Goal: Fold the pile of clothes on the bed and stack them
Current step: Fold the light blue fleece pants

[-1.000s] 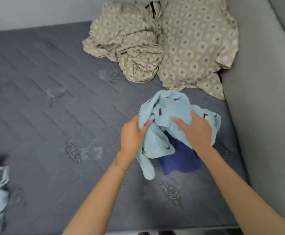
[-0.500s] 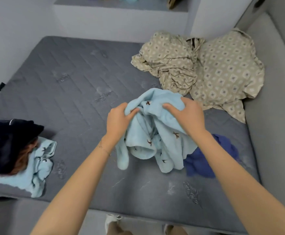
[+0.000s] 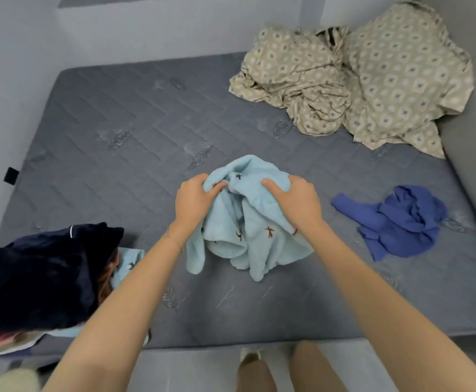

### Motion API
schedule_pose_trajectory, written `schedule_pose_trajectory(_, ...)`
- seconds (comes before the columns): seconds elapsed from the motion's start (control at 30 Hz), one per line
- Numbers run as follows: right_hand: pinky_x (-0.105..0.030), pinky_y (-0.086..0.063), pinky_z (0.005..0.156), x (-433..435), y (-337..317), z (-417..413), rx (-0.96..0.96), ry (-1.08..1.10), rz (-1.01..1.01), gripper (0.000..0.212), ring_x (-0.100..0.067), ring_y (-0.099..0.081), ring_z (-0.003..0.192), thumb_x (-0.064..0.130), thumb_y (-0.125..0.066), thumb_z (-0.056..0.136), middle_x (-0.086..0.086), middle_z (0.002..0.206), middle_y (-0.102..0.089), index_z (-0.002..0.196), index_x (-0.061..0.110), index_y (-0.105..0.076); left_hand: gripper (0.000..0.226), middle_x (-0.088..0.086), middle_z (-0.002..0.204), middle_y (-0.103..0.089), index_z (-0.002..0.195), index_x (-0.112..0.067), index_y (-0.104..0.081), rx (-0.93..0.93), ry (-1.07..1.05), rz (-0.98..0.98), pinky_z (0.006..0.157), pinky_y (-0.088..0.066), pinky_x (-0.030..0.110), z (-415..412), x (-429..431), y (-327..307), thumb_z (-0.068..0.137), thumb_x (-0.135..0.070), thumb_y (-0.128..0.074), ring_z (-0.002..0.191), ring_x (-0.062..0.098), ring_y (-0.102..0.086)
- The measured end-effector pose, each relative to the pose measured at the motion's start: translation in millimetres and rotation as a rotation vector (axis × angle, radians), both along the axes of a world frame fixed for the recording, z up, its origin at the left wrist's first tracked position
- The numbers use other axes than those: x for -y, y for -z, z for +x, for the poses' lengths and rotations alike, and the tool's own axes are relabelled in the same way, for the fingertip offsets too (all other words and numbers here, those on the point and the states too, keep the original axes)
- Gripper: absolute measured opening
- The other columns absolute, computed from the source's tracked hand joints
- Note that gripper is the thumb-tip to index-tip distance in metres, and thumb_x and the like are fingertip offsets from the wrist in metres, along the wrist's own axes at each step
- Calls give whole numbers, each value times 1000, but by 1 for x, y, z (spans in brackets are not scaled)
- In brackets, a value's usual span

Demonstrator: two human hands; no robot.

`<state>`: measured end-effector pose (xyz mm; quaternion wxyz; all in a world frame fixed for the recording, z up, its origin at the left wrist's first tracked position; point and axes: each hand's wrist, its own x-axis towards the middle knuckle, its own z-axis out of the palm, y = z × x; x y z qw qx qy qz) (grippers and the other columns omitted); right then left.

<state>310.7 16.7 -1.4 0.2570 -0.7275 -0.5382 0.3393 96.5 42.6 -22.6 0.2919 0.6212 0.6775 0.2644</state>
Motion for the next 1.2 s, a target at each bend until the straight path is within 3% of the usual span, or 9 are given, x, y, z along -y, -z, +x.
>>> schedule_pose_trajectory(0.13,-28,-39,74,-14,33,-8,-88,39,-119,44,-24,-61,98,50,-56,93,-5,102,-67,111,12,-67,48,-7,54,-41,57,-23,-36,-155,51,-21,47,-25,29,-23,-26,20,90,-40,-66,50,10,-37)
schedule_pose_trajectory(0.23,-26,-36,75,-31,59,-14,-164,84,-181,49,-22,-57,99,45,-59,93,-6,109,-61,124,6,-58,37,-1,60,-50,65,-16,-50,-200,49,-78,49,-31,32,-35,-40,42,92,-36,-65,56,18,-46)
schedule_pose_trajectory(0.37,-24,-40,82,-51,101,-16,-250,113,-219,48,-19,-57,107,36,-63,92,-6,119,-59,129,7,-53,28,9,103,-71,110,-7,-68,-93,19,-166,83,-50,38,-41,-41,81,94,-30,-62,97,27,-65)
schedule_pose_trajectory(0.6,-45,-30,113,-35,177,3,113,-81,-289,84,-28,-26,143,60,-62,84,-4,155,-30,150,21,-29,54,5,137,-57,135,-12,-56,-93,6,-217,102,-38,29,-25,-12,153,89,-38,-68,126,21,-52)
schedule_pose_trajectory(0.7,-48,-29,113,-4,214,10,177,-51,-390,98,-28,-17,145,60,-69,78,-6,158,-17,153,22,-19,56,4,134,-59,133,-11,-56,-58,-3,-293,99,-39,28,-10,10,192,88,-42,-68,123,21,-53)
schedule_pose_trajectory(0.8,-48,-36,105,28,248,7,153,34,-465,100,-30,-29,136,56,-74,75,-7,148,-25,150,17,-22,58,4,131,-57,134,-12,-50,5,-12,-513,90,-42,26,5,38,237,89,-45,-65,119,22,-54)
schedule_pose_trajectory(1.0,-46,-44,98,76,304,-22,58,-22,-658,86,-27,-44,122,57,-76,72,-8,127,-43,129,7,-39,50,-19,115,-49,136,-15,-44,397,-43,-746,64,-33,-8,29,82,300,93,-31,-64,107,4,-47)
schedule_pose_trajectory(1.1,-41,-36,108,84,320,-39,-3,-134,-652,101,-24,-33,133,51,-82,69,-7,141,-35,142,7,-29,6,-9,88,-59,95,-16,-59,355,-47,-671,62,-38,4,32,89,316,94,-20,-63,87,13,-56)
schedule_pose_trajectory(1.2,-36,-31,113,83,325,-52,-112,-112,-627,111,-20,-30,137,44,-86,67,-6,149,-26,148,7,-20,11,5,85,-60,89,-8,-55,389,-83,-592,68,-42,17,27,90,319,96,-15,-57,78,7,-53)
